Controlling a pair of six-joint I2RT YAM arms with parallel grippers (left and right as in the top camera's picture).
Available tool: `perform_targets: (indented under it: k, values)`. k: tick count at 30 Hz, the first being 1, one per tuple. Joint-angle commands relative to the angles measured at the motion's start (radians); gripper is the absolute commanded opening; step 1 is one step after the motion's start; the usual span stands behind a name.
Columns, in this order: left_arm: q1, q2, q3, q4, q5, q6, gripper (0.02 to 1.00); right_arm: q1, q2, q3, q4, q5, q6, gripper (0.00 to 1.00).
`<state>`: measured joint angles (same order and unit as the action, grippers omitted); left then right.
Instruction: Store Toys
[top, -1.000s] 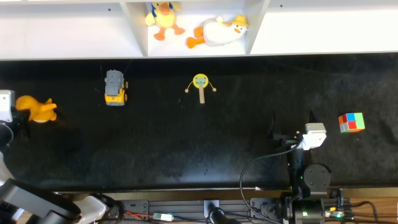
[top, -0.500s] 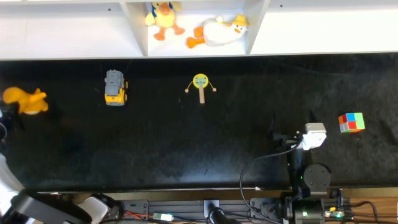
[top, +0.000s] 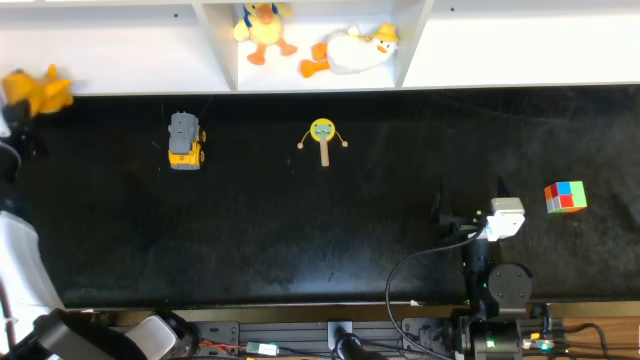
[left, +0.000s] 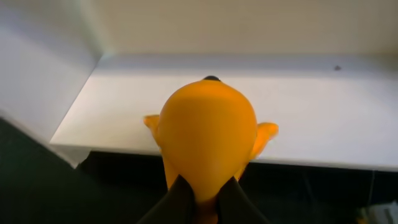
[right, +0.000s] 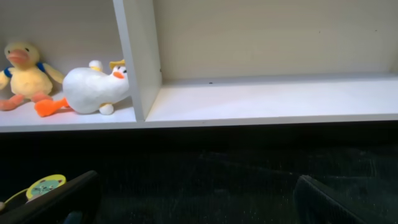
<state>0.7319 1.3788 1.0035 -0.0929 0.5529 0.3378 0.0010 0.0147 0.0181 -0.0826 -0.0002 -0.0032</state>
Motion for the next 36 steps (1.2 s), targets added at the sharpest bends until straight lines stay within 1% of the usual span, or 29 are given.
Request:
perform_targets:
  k: [1,10,14,20,26,31,36]
  values:
    - [-0.033,0.035,0.006,0.059,-0.028,-0.099,0.036,-0.002,-0.011,-0.013,0.005,-0.002,0.004,0.996]
    - [-0.042,0.139,0.007,0.138,-0.029,-0.126,0.036,-0.002,-0.011,-0.013,0.005,-0.002,0.004,0.996]
    - [-0.073,0.140,0.023,0.142,-0.085,-0.126,0.036,-0.002,-0.011,-0.013,0.005,-0.003,0.004,0.996]
    - [-0.112,0.140,0.042,0.140,-0.130,-0.126,0.038,-0.002,-0.011,-0.013,0.005,-0.002,0.004,0.996]
    - [-0.116,0.139,0.057,0.102,-0.137,-0.126,0.038,-0.002,-0.011,-0.013,0.005,-0.003,0.004,0.996]
    - [-0.115,0.130,0.060,0.102,-0.166,-0.126,0.040,-0.002,-0.011,-0.013,0.005,-0.002,0.004,0.996]
    - [-0.115,0.122,0.060,0.098,-0.166,-0.130,0.045,-0.002,-0.011,-0.013,0.005,-0.002,0.004,0.993]
